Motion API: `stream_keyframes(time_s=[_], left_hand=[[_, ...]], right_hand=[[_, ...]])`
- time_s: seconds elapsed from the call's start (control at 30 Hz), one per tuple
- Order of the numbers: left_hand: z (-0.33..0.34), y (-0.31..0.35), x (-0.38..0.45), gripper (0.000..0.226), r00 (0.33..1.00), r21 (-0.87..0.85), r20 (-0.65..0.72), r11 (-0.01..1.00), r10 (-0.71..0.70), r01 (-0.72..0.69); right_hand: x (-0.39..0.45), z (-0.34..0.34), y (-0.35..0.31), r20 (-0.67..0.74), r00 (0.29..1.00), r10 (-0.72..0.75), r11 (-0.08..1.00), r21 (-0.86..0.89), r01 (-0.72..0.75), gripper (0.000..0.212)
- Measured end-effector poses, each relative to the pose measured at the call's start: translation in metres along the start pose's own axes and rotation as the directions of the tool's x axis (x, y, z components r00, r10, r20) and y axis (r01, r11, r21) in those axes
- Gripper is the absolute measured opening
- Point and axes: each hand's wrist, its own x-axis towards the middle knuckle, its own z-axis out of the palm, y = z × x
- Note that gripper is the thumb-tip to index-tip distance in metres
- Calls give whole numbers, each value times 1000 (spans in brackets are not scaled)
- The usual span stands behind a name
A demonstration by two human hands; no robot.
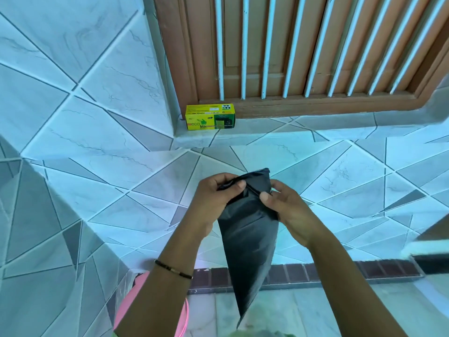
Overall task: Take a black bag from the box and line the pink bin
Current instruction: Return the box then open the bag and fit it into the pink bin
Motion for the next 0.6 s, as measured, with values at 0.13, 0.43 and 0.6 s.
stream_keyframes(time_s=[0.13,0.43,0.6], left_hand=[[-11,17,-3,5,987,-33,-122,994,104,-109],[-16,-12,-39,47,971,-310,-31,926,-237,216],[-5,-24,-51,11,990,35,-116,996,-75,79]], right_hand=[[-8,5,9,69,997,26,982,-190,-12,11],[-11,19,9,-158,986,-45,999,-33,40,14],[-15,20,6,-111,993,-43,999,-11,42,25]])
